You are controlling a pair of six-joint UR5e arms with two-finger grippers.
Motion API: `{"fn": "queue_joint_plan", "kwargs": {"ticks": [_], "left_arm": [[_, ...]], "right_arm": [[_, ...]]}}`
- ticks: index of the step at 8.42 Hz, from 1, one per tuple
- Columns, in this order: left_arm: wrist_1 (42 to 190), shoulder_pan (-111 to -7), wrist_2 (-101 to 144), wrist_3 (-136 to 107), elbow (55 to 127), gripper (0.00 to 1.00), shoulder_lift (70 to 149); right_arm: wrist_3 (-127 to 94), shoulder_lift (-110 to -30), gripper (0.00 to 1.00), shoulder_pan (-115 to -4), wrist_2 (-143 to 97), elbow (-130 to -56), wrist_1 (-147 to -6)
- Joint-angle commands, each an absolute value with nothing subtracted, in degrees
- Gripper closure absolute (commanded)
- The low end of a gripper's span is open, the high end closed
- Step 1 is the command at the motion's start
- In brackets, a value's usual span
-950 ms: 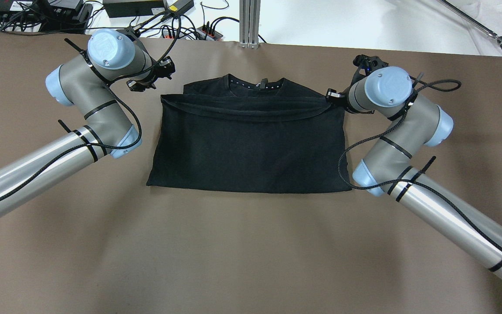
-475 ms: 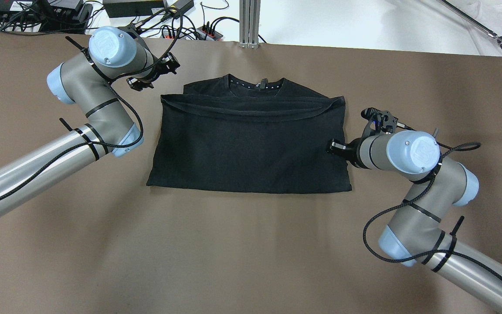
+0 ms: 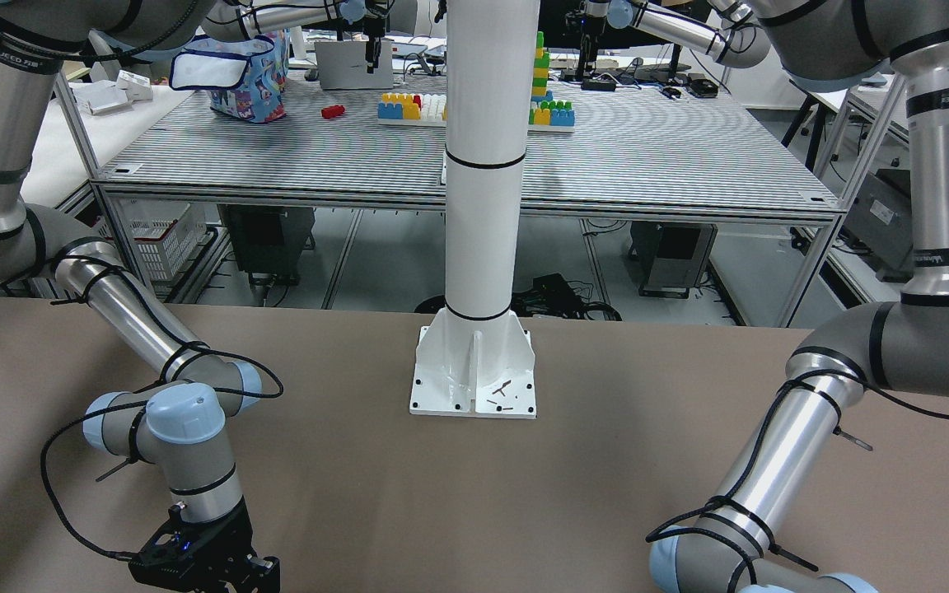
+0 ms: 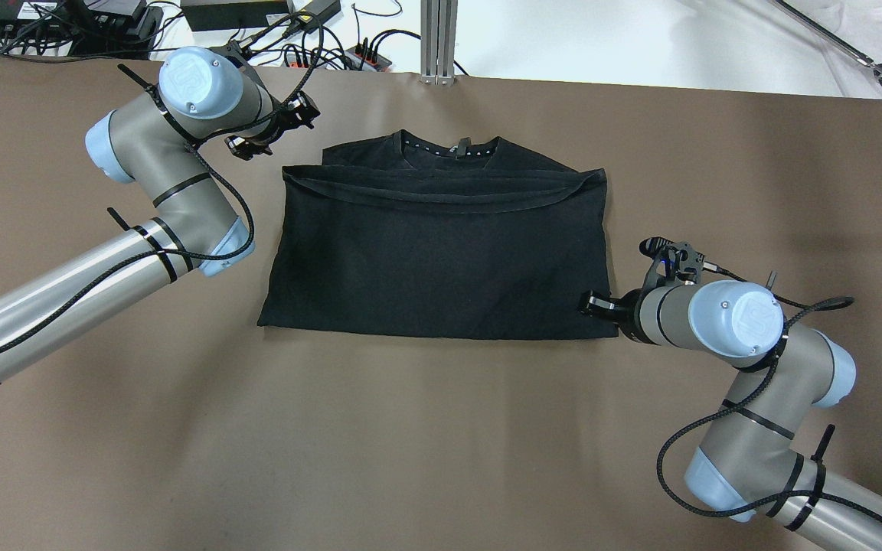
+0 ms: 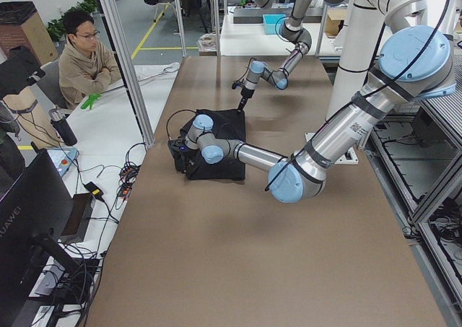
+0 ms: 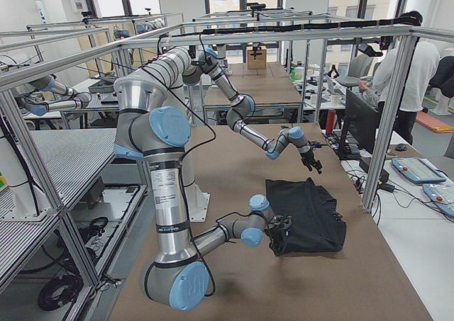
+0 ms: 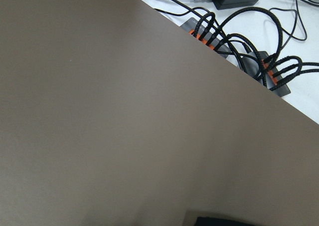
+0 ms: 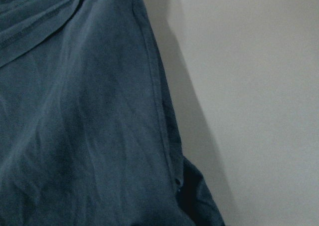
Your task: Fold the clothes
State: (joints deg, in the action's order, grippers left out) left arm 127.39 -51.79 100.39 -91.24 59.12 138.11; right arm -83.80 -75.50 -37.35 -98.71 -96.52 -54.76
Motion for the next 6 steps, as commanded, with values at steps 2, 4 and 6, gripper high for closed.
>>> {"fn": "queue_joint_plan", "kwargs": {"ticks": [2,4,6], "left_arm": [[127.3,-51.7,100.2,-91.3,59.2,0.1,138.2],[127.2,-51.7,100.2,-91.3,59.2,0.1,138.3],[127.0,-51.6,100.2,-91.4,59.2,0.09,138.5]], "right_arm": [[-83.5,-77.5,0.36,-36.7,-98.9,-96.7,-54.8],[-84.4,-77.4,0.48,-35.8,-98.4,-96.4,-54.8],[-84.5,-77.6,1.0,-35.9,-98.4,-96.9,-54.8]]}}
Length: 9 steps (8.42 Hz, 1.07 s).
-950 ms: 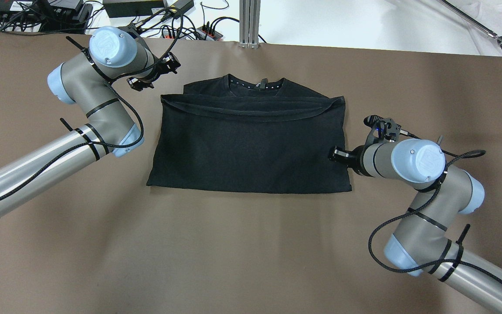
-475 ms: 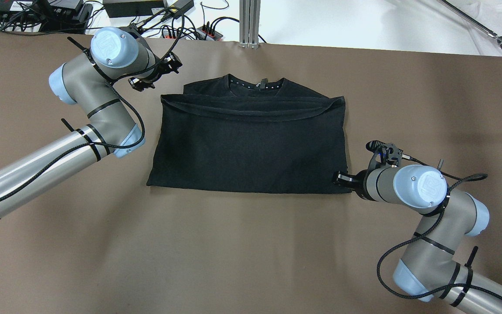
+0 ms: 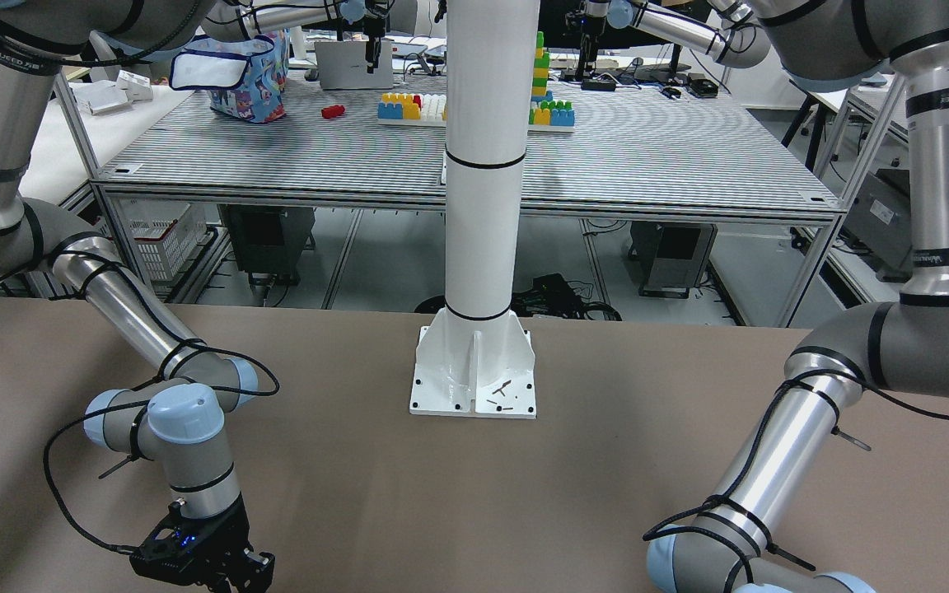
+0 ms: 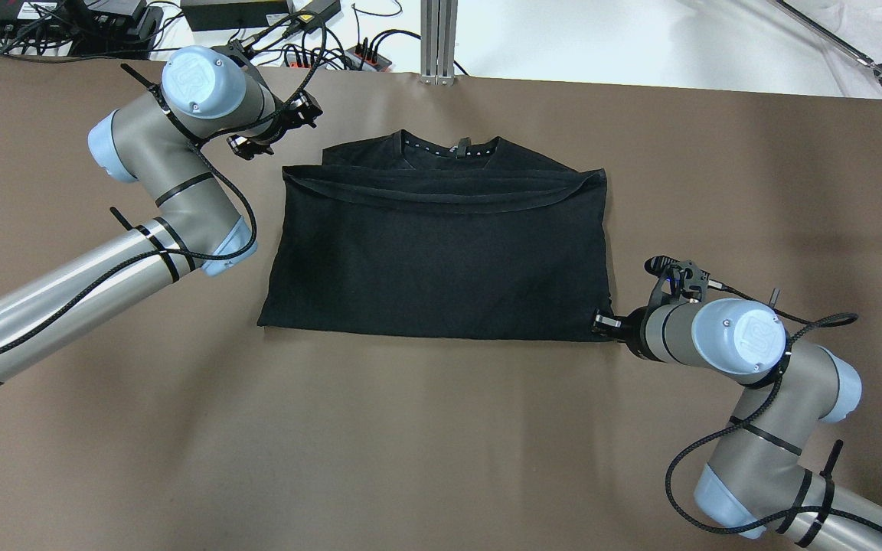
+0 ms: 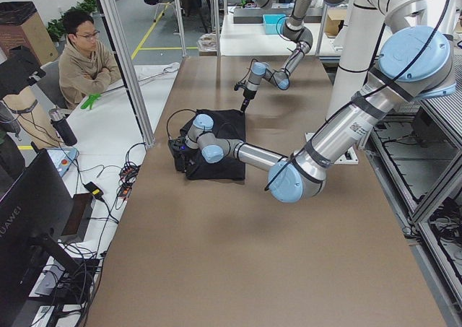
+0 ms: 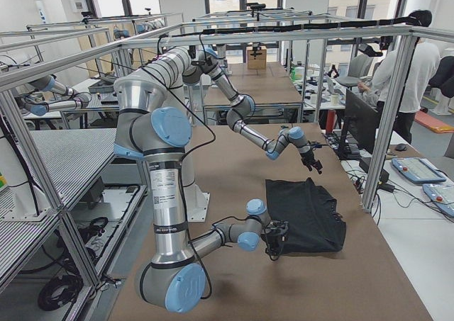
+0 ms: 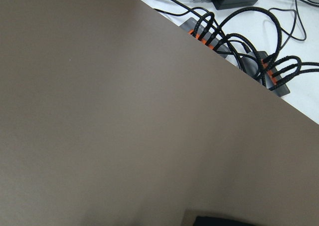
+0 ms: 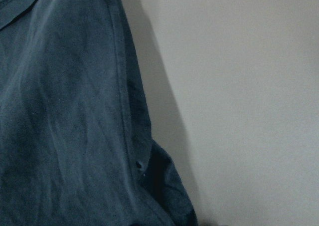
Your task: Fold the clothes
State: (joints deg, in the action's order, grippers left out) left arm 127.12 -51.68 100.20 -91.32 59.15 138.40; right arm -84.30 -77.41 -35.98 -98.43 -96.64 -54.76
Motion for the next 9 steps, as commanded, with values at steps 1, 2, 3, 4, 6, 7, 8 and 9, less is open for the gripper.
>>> {"fn": "queue_joint_plan", "kwargs": {"ticks": [1,2,3,4,6,7,8,9], "left_arm": [[127.0,-51.5,100.1,-91.5,59.2,0.08,138.7],[126.9,-51.5,100.1,-91.8,59.6,0.08,138.7],[126.9,-51.4,100.1,-92.3,59.6,0.08,138.7],[126.9,-51.1,100.1,-92.3,59.6,0.08,138.7],[127.0,-50.7,100.1,-92.4,59.6,0.08,138.7],[126.9,-50.5,100.1,-93.0,59.6,0.08,138.7],[126.9,-50.5,99.9,-93.9,59.7,0.08,139.2],[126.9,-50.5,99.6,-94.2,59.7,0.08,139.2]], "right_arm": [[-84.4,-77.9,1.0,-35.9,-98.6,-97.2,-54.8],[-84.4,-78.1,1.0,-35.9,-99.0,-100.0,-54.9],[-85.2,-82.1,1.0,-35.7,-99.3,-106.7,-55.9],[-88.0,-85.8,1.0,-33.7,-100.5,-112.0,-55.9],[-94.7,-87.7,1.0,-23.5,-100.3,-120.1,-55.9],[-96.6,-88.0,1.0,-18.6,-100.8,-123.6,-55.9],[-96.9,-88.2,1.0,-13.8,-103.2,-126.3,-55.8],[-96.9,-88.2,0.94,-11.2,-108.8,-127.4,-55.7]]}}
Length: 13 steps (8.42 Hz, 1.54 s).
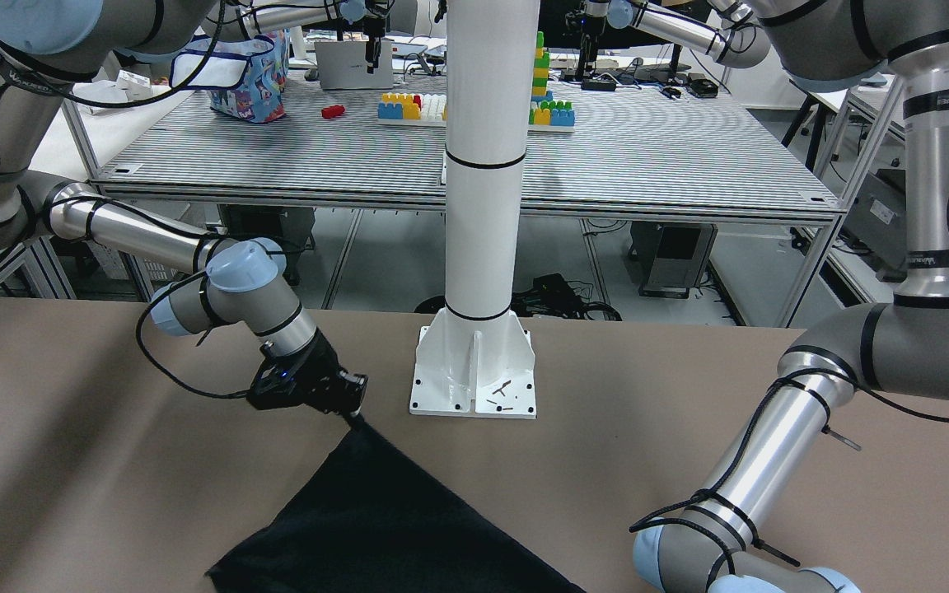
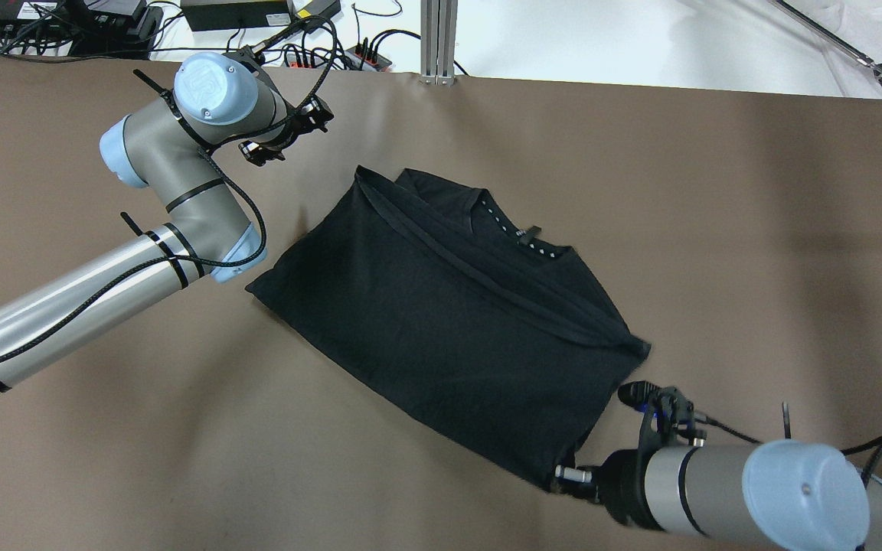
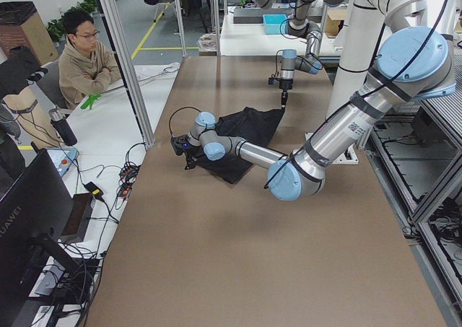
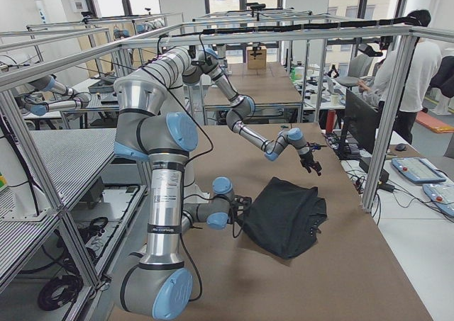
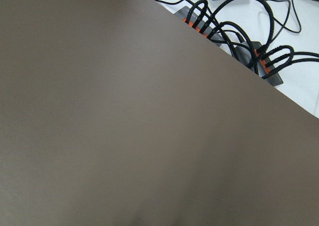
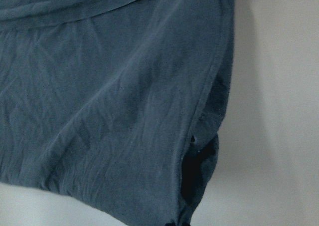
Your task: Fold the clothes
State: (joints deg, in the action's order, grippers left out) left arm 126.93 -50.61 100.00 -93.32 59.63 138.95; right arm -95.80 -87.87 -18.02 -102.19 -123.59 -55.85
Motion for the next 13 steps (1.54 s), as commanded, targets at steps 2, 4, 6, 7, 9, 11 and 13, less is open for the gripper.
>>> {"fn": "queue_joint_plan", "kwargs": {"ticks": [2,4,6,7,9,11,13], "left_arm": [[126.7,-50.6,99.6,-94.6,61.8,0.01,138.2],[125.8,-48.9,98.0,-98.0,67.0,0.01,135.9],[118.4,-44.1,93.8,-98.6,78.4,0.01,131.9],[112.3,-43.2,93.9,-100.3,85.8,0.01,129.3],[108.4,-40.5,94.4,-102.2,97.4,0.01,120.8],[108.6,-37.5,95.0,-102.4,103.3,0.05,113.1],[109.4,-35.3,94.8,-104.5,103.3,0.11,109.7]], "right_arm": [[-96.9,-88.1,0.05,-10.5,-113.4,-126.0,-55.3],[-96.9,-87.4,0.05,-11.6,-112.2,-124.7,-55.0],[-96.8,-85.5,0.05,-11.6,-102.8,-124.0,-55.0],[-96.8,-84.9,0.05,-11.3,-96.7,-122.6,-55.0],[-96.2,-81.3,0.05,-12.4,-86.9,-119.3,-55.0],[-95.5,-79.6,0.05,-17.2,-83.6,-115.5,-54.8],[-94.8,-79.1,0.05,-21.4,-83.4,-114.9,-55.1]]}}
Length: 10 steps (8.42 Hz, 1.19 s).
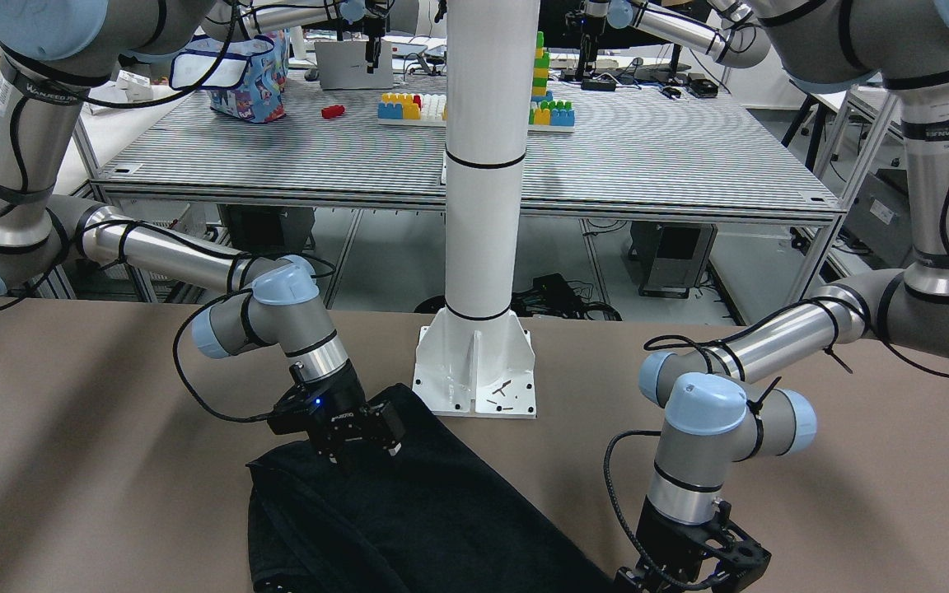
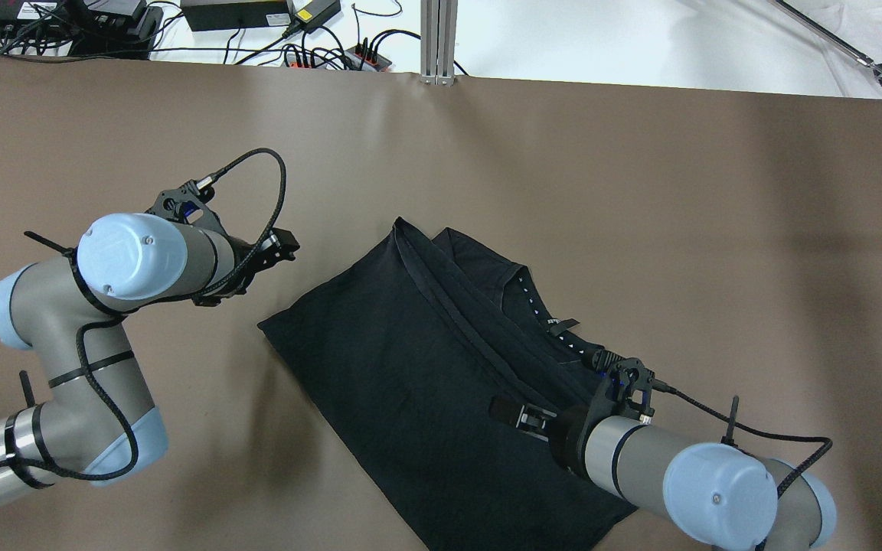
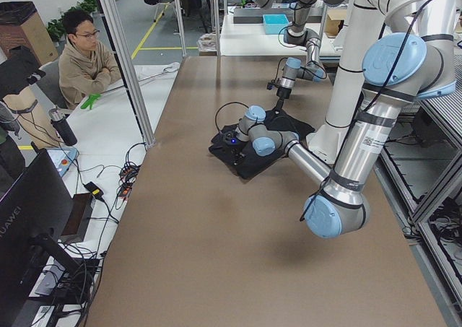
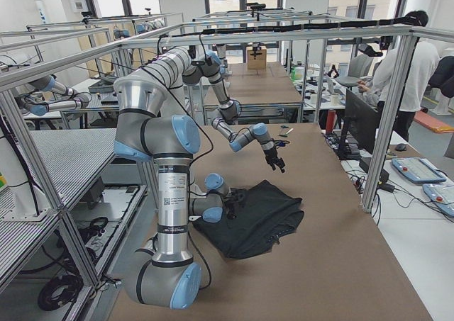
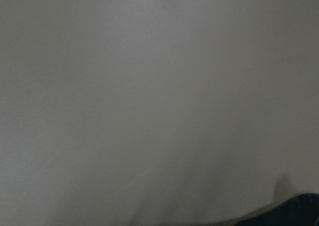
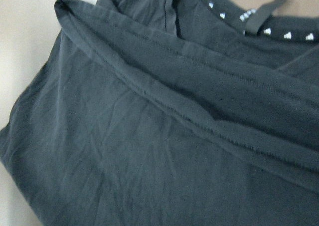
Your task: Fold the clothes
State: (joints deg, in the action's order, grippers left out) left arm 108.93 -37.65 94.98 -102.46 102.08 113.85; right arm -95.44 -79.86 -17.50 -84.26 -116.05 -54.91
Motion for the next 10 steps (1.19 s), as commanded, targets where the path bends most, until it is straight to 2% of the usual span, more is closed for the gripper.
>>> {"fn": "queue_joint_plan", "kwargs": {"ticks": [1,5,6,7,8,9,10], "left_arm": [[111.3,-32.1,94.2,-106.4,102.7,0.15,109.2],[111.5,-31.6,94.3,-107.3,100.9,0.42,109.2],[111.5,-31.6,94.3,-108.2,100.1,0.55,110.0],[111.5,-31.6,94.4,-108.9,99.8,0.71,110.5],[111.5,-31.6,94.4,-109.0,99.8,0.75,110.7],[111.5,-31.7,94.4,-109.0,100.1,1.0,111.2],[111.4,-32.7,94.8,-107.9,100.4,1.0,111.4]], "right_arm": [[-94.1,-78.3,0.05,-21.8,-83.3,-114.6,-55.6],[-91.6,-78.0,0.05,-25.0,-83.4,-112.3,-55.3],[-91.5,-78.0,0.05,-25.0,-83.4,-112.2,-55.5],[-91.5,-78.0,0.05,-25.0,-83.4,-112.1,-55.5],[-91.6,-78.0,0.05,-25.0,-83.4,-111.6,-55.2],[-91.6,-77.9,0.05,-24.9,-83.5,-111.4,-55.1],[-91.7,-77.9,0.05,-24.9,-83.5,-111.4,-55.1]]}}
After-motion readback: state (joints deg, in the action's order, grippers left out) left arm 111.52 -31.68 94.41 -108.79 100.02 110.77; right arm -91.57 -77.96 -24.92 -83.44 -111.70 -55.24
